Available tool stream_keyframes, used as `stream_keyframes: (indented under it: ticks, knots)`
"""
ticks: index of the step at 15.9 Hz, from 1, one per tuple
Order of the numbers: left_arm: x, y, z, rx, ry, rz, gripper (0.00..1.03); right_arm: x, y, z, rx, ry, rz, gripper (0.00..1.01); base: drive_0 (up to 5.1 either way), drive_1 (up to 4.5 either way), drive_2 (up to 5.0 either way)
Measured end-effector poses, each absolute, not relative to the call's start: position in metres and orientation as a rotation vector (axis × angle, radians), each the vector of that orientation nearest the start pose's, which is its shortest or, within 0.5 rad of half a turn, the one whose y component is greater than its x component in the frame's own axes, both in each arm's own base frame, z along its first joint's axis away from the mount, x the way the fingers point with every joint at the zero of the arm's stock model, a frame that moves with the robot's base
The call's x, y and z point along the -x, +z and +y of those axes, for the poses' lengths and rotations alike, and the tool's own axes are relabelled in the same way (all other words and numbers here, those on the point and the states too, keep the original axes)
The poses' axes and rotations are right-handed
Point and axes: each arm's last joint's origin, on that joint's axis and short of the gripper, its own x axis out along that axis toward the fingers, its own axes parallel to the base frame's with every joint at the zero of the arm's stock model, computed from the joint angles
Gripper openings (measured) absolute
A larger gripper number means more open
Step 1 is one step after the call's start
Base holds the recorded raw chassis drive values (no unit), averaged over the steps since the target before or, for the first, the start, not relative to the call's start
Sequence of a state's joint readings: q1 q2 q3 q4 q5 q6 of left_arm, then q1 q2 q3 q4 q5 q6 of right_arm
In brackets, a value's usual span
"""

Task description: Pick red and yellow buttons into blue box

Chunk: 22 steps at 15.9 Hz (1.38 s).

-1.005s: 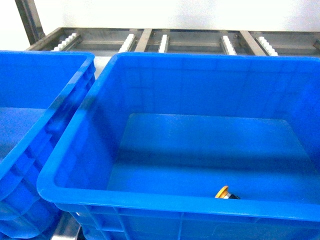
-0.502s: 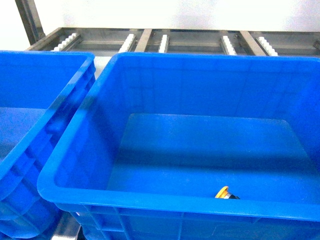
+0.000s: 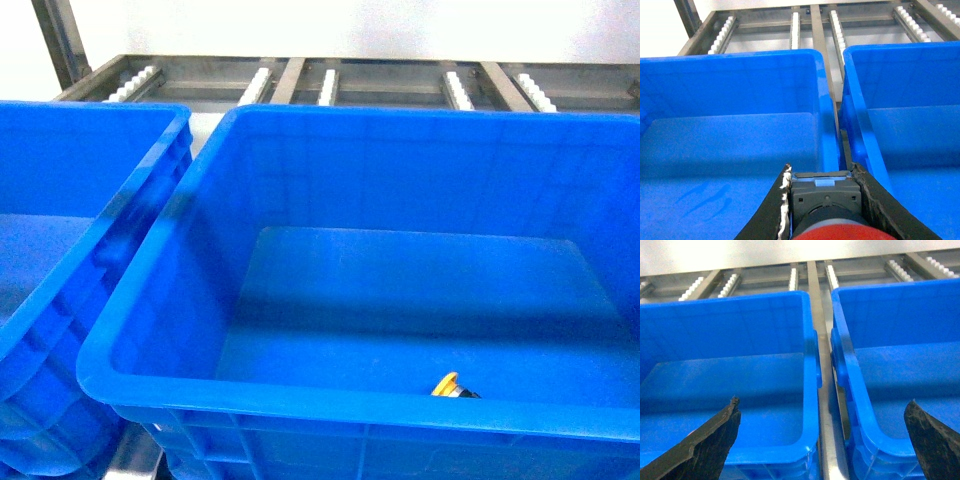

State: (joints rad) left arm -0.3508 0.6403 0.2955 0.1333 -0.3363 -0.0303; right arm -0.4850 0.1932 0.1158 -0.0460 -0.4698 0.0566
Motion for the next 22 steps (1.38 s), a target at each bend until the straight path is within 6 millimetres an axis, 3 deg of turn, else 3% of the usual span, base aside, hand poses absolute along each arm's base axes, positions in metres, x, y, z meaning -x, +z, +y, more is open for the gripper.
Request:
stream_keyframes:
  ticks: [2,7,10,16,18,22]
  knots:
    - [-0.146,0.215,-0.043,-0.041,-0.012,0.199,0.27,-0.098,0.175,-0.029,-0.113,0.029,0.143,0.98,0.0,0.0,0.0]
    - [-0.152,0.214,-0.05,-0.054,-0.047,0.22,0.27,-0.097,0.177,-0.026,-0.084,0.038,0.12,0.98,0.0,0.0,0.0]
    - [-0.192,0.225,-0.079,-0.117,-0.229,0.207,0.27,-0.097,0.177,-0.026,-0.083,0.038,0.12,0.98,0.0,0.0,0.0]
    - [-0.308,0.215,-0.135,-0.411,-0.682,0.399,0.27,-0.097,0.177,-0.026,-0.083,0.038,0.12,0.98,0.0,0.0,0.0]
    - [-0.321,0.204,-0.145,-0.44,-0.745,0.507,0.27,-0.097,0.177,-0.026,-0.083,0.038,0.12,0.98,0.0,0.0,0.0]
    - [-0.324,0.179,-0.154,-0.5,-0.76,0.582,0.27,-0.097,0.177,-0.026,-0.083,0.038,0.12,0.98,0.0,0.0,0.0]
